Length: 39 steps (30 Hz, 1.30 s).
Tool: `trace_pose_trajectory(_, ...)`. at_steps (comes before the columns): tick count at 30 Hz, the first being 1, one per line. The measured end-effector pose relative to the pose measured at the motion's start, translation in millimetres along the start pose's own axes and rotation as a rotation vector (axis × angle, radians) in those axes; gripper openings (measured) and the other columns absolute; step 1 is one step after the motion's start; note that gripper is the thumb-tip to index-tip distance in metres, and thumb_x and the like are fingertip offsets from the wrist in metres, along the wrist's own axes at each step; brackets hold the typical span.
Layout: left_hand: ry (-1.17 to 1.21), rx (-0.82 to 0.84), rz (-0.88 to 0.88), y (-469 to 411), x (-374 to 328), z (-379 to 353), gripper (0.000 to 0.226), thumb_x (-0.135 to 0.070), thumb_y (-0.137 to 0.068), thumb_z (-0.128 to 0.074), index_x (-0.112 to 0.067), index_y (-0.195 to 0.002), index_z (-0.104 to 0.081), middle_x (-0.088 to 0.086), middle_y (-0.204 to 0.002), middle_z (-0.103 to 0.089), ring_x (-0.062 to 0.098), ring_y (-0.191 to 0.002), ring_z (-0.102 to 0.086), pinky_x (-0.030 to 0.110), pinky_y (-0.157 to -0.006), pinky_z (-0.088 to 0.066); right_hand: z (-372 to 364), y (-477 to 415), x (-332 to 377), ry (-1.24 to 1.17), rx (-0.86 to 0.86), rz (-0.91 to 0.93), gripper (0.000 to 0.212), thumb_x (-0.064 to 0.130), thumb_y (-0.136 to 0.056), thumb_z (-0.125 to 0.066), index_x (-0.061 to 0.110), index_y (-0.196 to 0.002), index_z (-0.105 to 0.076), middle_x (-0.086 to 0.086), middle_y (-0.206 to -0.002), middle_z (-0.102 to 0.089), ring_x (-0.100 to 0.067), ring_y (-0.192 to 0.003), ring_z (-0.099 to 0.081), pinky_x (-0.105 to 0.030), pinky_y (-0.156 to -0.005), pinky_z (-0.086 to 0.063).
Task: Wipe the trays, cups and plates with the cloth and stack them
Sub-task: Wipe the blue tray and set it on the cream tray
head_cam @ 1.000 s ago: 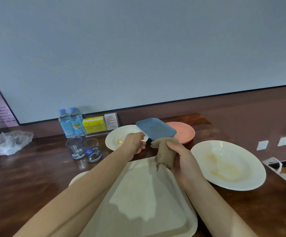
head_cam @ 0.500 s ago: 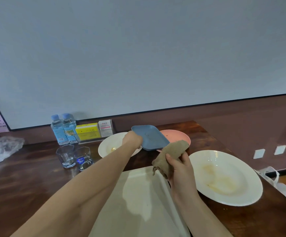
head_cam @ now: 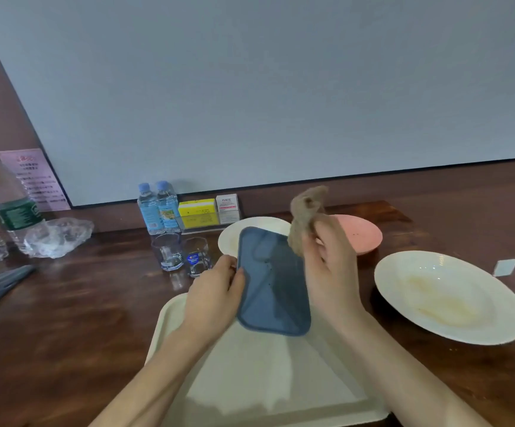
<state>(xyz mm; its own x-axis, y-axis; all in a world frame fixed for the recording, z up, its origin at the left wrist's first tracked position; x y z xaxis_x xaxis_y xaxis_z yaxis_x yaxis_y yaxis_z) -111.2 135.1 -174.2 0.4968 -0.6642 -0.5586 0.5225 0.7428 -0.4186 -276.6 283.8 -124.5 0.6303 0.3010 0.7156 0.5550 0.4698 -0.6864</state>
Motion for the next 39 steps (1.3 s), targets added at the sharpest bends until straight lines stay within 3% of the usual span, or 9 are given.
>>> trace_pose_trajectory(3, 0.073, -0.057, -0.005, 8.1, 4.0, 2.7, 0.016, -0.027, -0.107, -0.056, -0.019, -0.093, -0.056, -0.002, -0.070, -0.064, 0.037, -0.078, -0.065, 0.052, -0.071, -0.052, -52.0, 1.6, -1.7, 0.421, 0.230, 0.047, 0.037, 0.025, -0.100, -0.048, 0.025, -0.130, -0.070, 0.006, -0.132, -0.061, -0.016, -0.124, -0.054, -0.033, -0.103, -0.048)
trace_pose_trajectory(6, 0.141, -0.101, 0.025, 12.4, 10.6, 5.9, 0.012, -0.025, -0.106, -0.056, -0.021, -0.095, -0.058, -0.004, -0.067, -0.065, 0.027, -0.073, -0.065, 0.051, -0.070, -0.053, -77.4, 10.9, -9.1, 0.613, 0.337, 0.007, 0.044, 0.046, -0.098, -0.042, 0.030, -0.120, -0.076, 0.012, -0.125, -0.070, -0.019, -0.120, -0.054, -0.042, -0.097, -0.049)
trace_pose_trajectory(14, 0.122, -0.116, -0.126, 20.6, 7.3, 6.4, 0.004, -0.023, -0.109, -0.051, -0.020, -0.107, -0.049, 0.001, -0.071, -0.066, 0.038, -0.068, -0.065, 0.045, -0.054, -0.040, -110.8, 5.8, 16.5, 0.552, 0.194, 0.089, 0.019, 0.014, -0.100, -0.059, 0.017, -0.112, -0.073, 0.003, -0.121, -0.066, -0.021, -0.112, -0.056, -0.035, -0.086, -0.050)
trace_pose_trajectory(18, 0.178, -0.174, -0.086, 20.8, 16.1, 14.1, 0.008, -0.022, -0.109, -0.053, -0.017, -0.111, -0.059, 0.003, -0.078, -0.071, 0.039, -0.076, -0.066, 0.042, -0.058, -0.035, -104.4, 0.0, 9.9, 0.626, 0.172, 0.170, 0.016, 0.018, -0.097, -0.064, 0.017, -0.110, -0.074, 0.000, -0.119, -0.065, -0.026, -0.110, -0.057, -0.039, -0.085, -0.051)
trace_pose_trajectory(23, 0.184, -0.216, -0.138, 21.3, 10.1, 18.1, 0.033, -0.037, -0.106, -0.042, -0.015, -0.118, -0.064, 0.000, -0.088, -0.077, 0.033, -0.076, -0.069, 0.045, -0.061, -0.051, -73.3, -12.1, -8.4, 0.728, 0.046, 0.029, 0.021, 0.022, -0.104, -0.058, 0.018, -0.118, -0.073, -0.002, -0.121, -0.064, -0.024, -0.110, -0.060, -0.033, -0.082, -0.052)
trace_pose_trajectory(29, 0.138, -0.260, -0.154, 21.2, 10.7, 19.9, 0.021, -0.024, -0.108, -0.048, -0.009, -0.103, -0.062, 0.011, -0.079, -0.073, 0.044, -0.070, -0.066, 0.039, -0.055, -0.031, -118.1, 3.3, 25.2, 0.566, 0.187, 0.229, 0.022, 0.006, -0.096, -0.062, 0.010, -0.110, -0.078, -0.003, -0.114, -0.072, -0.023, -0.106, -0.062, -0.032, -0.088, -0.049)
trace_pose_trajectory(32, 0.131, -0.282, -0.130, 24.0, 11.4, 23.4, 0.017, -0.017, -0.109, -0.052, -0.007, -0.109, -0.065, 0.011, -0.082, -0.074, 0.041, -0.072, -0.066, 0.036, -0.058, -0.028, -116.4, 4.0, 27.7, 0.539, 0.234, 0.336, 0.022, 0.005, -0.096, -0.064, 0.010, -0.112, -0.078, -0.003, -0.117, -0.073, -0.024, -0.110, -0.063, -0.032, -0.094, -0.050)
trace_pose_trajectory(35, 0.156, -0.292, -0.119, 25.1, 10.3, 27.1, 0.020, -0.020, -0.111, -0.050, -0.012, -0.117, -0.067, 0.003, -0.078, -0.073, 0.031, -0.069, -0.065, 0.038, -0.057, -0.032, -84.9, -12.3, 14.5, 0.684, 0.132, 0.271, 0.022, 0.010, -0.098, -0.062, 0.014, -0.113, -0.078, -0.001, -0.116, -0.074, -0.024, -0.110, -0.061, -0.037, -0.093, -0.053)
trace_pose_trajectory(39, 0.127, -0.293, -0.133, 24.7, 3.6, 31.1, 0.027, -0.026, -0.109, -0.046, -0.013, -0.118, -0.068, 0.000, -0.075, -0.071, 0.036, -0.068, -0.066, 0.041, -0.060, -0.043, -66.8, -17.7, 1.1, 0.790, 0.113, 0.156, 0.027, 0.011, -0.101, -0.058, 0.017, -0.119, -0.078, 0.000, -0.119, -0.074, -0.024, -0.116, -0.058, -0.039, -0.095, -0.055)
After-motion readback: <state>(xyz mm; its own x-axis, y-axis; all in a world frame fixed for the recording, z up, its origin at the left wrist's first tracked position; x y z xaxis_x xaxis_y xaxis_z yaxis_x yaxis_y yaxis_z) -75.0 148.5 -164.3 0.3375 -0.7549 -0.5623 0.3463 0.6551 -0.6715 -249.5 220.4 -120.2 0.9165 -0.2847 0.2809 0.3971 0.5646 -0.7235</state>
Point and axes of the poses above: each hand's wrist, its own y-axis away from the middle knuckle, its own z-axis out of the back of the hand, x = y × z, the point moved 8 cm from there along -y, towards the middle knuckle
